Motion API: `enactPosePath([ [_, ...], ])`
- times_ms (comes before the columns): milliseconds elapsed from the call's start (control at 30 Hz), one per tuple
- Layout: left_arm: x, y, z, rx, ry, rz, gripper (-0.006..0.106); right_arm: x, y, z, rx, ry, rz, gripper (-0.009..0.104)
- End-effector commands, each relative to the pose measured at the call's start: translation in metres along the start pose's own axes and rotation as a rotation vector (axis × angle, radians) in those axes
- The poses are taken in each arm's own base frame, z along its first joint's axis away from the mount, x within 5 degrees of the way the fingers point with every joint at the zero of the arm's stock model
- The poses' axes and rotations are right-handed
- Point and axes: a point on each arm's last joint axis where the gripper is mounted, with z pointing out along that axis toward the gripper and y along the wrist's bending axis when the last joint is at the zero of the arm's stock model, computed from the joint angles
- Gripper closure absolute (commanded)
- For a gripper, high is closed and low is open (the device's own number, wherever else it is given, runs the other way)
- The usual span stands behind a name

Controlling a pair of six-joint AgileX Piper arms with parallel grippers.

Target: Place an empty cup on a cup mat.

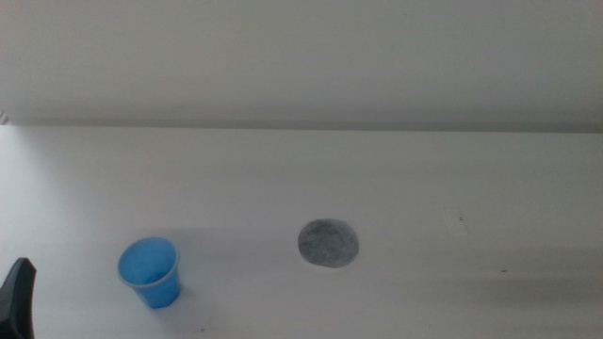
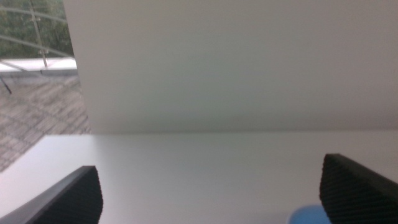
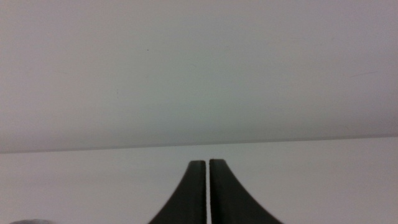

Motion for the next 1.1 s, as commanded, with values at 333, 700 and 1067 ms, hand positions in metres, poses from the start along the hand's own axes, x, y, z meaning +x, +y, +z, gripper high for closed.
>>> enactPosePath([
  [333, -0.126, -0.019, 0.044, 0.096, 0.756, -0.005, 0.007, 0.009, 0.0, -0.001, 0.0, -0.007, -0.011, 0.097],
  [700, -0.104, -0.071, 0.161, 0.223, 1.214, 0.126, 0.007, 0.009, 0.0, -0.001, 0.0, -0.007, -0.011, 0.097],
  [1067, -0.065, -0.08, 0.196, 0.116, 1.278, 0.195, 0.007, 0.009, 0.0, -0.001, 0.0, -0.007, -0.011, 0.097],
])
